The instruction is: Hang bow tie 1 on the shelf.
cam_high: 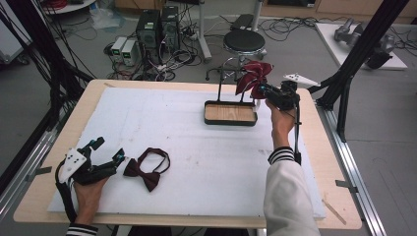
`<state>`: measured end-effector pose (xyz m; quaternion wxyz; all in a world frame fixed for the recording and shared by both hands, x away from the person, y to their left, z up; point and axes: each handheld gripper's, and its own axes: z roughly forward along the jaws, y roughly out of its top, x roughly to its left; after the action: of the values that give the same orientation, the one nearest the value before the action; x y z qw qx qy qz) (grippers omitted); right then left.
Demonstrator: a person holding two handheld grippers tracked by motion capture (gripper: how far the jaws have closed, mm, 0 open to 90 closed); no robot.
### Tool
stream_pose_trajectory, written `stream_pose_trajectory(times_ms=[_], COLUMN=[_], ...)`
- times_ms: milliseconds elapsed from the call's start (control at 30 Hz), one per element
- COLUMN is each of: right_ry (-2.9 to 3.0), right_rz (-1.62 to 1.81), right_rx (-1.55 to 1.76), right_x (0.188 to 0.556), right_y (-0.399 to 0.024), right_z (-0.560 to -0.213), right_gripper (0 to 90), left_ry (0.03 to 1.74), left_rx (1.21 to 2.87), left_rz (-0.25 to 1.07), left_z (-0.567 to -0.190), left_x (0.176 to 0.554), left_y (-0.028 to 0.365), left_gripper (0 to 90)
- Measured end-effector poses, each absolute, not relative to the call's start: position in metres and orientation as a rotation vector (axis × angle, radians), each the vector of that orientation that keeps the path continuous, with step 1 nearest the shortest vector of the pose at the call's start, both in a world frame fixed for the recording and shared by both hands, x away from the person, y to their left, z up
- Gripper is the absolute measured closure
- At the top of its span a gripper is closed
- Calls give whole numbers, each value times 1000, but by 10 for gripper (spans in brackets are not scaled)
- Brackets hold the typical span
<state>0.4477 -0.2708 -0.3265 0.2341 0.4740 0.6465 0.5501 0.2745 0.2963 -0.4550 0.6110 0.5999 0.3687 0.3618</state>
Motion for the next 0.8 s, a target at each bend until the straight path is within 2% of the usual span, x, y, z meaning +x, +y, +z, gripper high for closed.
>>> stream_pose_trajectory(times_ms=[800], right_ry=[1878], right_rz=[1351], right_rx=[1347], right_x=[458], right_y=[-267], right_z=[-342], right_gripper=[846], left_ry=[849], left_rx=[1385], left_rz=[834], left_z=[-455], left_x=[274], left_y=[296], left_gripper=[148])
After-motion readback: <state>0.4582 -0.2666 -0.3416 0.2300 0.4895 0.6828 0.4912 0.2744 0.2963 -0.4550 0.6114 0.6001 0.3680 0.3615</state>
